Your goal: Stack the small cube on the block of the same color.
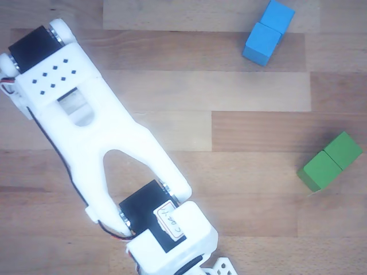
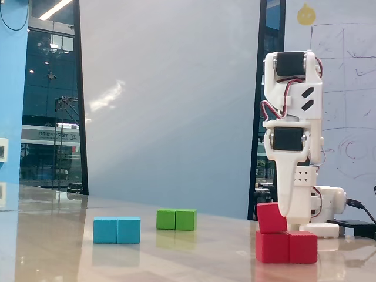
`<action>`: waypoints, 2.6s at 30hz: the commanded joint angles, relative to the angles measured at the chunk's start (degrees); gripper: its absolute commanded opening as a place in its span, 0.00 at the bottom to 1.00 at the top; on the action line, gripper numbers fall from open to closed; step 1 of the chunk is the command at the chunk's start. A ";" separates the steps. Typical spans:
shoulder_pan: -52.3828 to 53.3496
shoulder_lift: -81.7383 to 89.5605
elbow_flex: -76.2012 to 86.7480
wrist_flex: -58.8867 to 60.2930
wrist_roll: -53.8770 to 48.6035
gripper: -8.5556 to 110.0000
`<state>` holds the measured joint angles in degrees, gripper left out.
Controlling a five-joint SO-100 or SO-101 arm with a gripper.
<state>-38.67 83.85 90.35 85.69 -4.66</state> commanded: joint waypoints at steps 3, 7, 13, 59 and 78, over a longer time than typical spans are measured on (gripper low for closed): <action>0.44 1.49 -0.53 -0.88 -0.35 0.14; 0.44 1.49 -0.53 -0.88 -0.35 0.14; -0.18 1.49 -0.44 -0.70 -0.44 0.14; 36.65 4.39 -0.09 -3.78 -11.07 0.35; 39.64 36.91 38.41 -31.46 -2.46 0.35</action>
<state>0.79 111.45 124.19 59.15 -8.88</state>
